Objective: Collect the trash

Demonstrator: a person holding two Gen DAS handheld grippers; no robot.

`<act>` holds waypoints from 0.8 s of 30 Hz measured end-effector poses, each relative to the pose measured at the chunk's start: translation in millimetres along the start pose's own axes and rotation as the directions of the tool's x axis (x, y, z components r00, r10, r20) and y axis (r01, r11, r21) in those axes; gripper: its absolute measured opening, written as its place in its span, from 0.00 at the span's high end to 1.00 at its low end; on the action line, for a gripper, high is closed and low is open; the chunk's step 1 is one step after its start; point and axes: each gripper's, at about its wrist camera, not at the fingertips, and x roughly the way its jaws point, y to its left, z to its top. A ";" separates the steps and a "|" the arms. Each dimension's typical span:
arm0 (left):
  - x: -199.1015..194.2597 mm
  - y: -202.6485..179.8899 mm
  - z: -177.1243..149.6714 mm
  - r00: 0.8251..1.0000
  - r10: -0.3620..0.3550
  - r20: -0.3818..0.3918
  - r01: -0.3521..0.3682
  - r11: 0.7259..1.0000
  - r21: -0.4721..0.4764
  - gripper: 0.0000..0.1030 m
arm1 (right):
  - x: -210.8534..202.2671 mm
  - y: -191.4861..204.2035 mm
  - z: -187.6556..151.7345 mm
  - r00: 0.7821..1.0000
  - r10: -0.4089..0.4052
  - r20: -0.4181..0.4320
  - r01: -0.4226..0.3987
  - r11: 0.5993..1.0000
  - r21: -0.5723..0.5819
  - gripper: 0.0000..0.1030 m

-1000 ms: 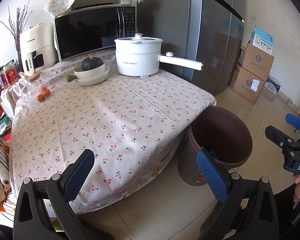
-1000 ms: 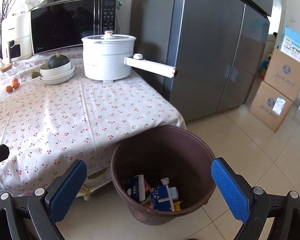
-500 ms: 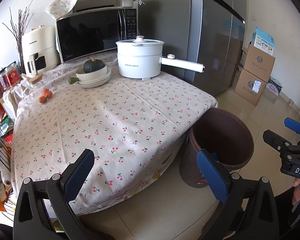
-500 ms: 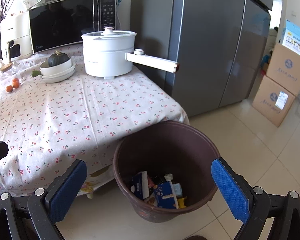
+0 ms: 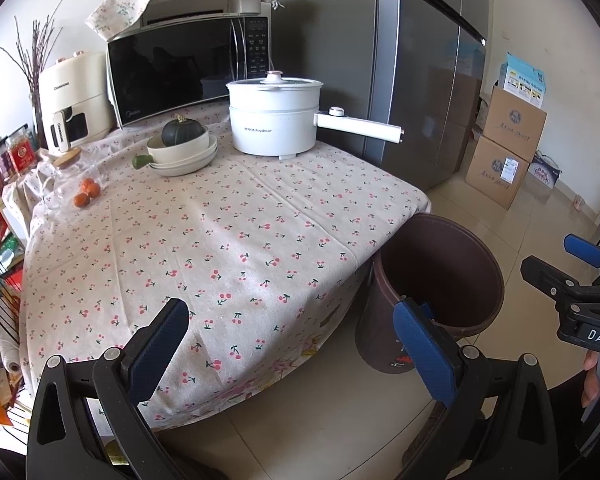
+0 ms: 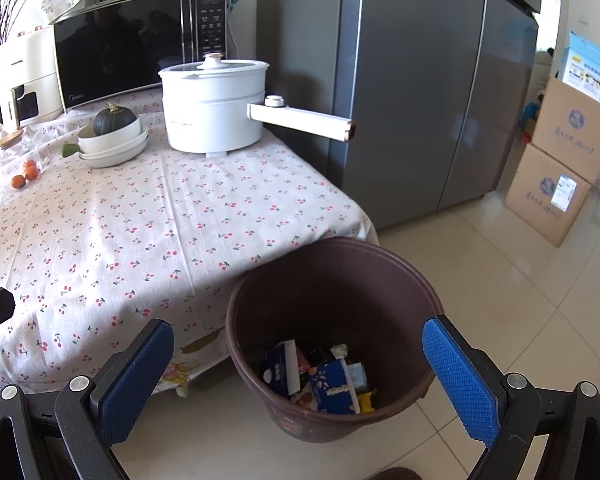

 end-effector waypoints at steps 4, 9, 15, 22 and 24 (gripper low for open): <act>1.0 -1.3 -0.1 1.000 -0.018 -0.016 0.018 1.000 -0.003 0.00 | -1.2 0.2 -0.3 1.000 0.001 0.003 -0.001 1.000 0.001 0.01; 0.7 -2.9 0.5 0.999 -0.044 -0.030 0.043 0.999 -0.011 0.00 | -2.2 -0.9 0.3 1.000 0.005 0.006 -0.005 1.000 0.007 0.01; 2.5 -1.8 1.5 0.998 -0.053 -0.040 0.052 0.998 -0.023 0.00 | -2.8 -1.5 1.0 1.000 0.014 0.004 -0.014 1.000 0.015 0.01; 3.8 1.3 0.7 0.998 -0.055 -0.043 0.054 0.998 -0.034 0.00 | -1.4 -2.9 0.6 1.000 0.011 0.001 -0.011 1.000 0.020 0.01; 4.0 2.6 0.7 0.998 -0.056 -0.042 0.055 0.998 -0.038 0.00 | -0.3 -3.2 0.9 1.000 0.012 -0.002 -0.012 1.000 0.025 0.01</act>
